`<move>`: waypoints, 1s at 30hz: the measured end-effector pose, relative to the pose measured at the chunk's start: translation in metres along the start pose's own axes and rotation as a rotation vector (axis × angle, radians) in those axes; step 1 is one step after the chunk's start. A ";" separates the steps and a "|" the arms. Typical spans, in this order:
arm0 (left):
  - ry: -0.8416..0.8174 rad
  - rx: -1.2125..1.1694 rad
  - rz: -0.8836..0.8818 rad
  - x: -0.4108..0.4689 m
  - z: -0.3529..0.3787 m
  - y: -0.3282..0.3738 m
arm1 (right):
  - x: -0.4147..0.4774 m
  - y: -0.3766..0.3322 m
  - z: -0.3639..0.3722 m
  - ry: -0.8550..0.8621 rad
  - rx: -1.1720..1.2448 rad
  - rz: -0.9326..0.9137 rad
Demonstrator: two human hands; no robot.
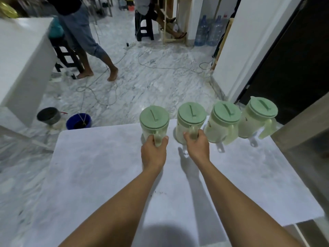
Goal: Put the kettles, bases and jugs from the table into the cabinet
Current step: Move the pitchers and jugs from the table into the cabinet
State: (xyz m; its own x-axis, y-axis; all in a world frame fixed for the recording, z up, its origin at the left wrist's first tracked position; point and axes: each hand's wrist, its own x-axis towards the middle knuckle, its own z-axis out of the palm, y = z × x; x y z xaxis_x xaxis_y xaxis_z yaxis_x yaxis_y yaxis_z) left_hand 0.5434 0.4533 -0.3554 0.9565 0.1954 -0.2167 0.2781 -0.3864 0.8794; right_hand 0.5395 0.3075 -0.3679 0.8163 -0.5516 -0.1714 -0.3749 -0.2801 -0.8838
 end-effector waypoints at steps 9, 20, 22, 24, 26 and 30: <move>0.071 -0.025 0.173 0.009 -0.022 0.004 | -0.014 -0.009 0.011 0.013 0.013 -0.071; 0.006 -0.097 0.363 -0.014 -0.109 0.073 | -0.074 -0.087 -0.027 0.147 0.074 -0.189; -0.021 -0.111 0.388 -0.023 -0.125 0.091 | -0.088 -0.102 -0.040 0.177 0.085 -0.213; -0.074 -0.122 0.445 -0.035 -0.142 0.107 | -0.110 -0.117 -0.053 0.251 0.097 -0.223; -0.117 -0.142 0.476 -0.048 -0.152 0.119 | -0.129 -0.129 -0.067 0.307 0.087 -0.222; -0.241 -0.172 0.564 -0.079 -0.171 0.140 | -0.178 -0.151 -0.104 0.485 0.085 -0.200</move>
State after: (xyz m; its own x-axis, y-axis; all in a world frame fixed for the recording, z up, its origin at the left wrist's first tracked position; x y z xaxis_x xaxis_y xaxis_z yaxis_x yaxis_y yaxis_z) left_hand 0.4922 0.5380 -0.1424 0.9503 -0.2122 0.2280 -0.2733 -0.2167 0.9372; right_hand 0.4051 0.3663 -0.1592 0.5635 -0.7997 0.2070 -0.1797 -0.3632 -0.9142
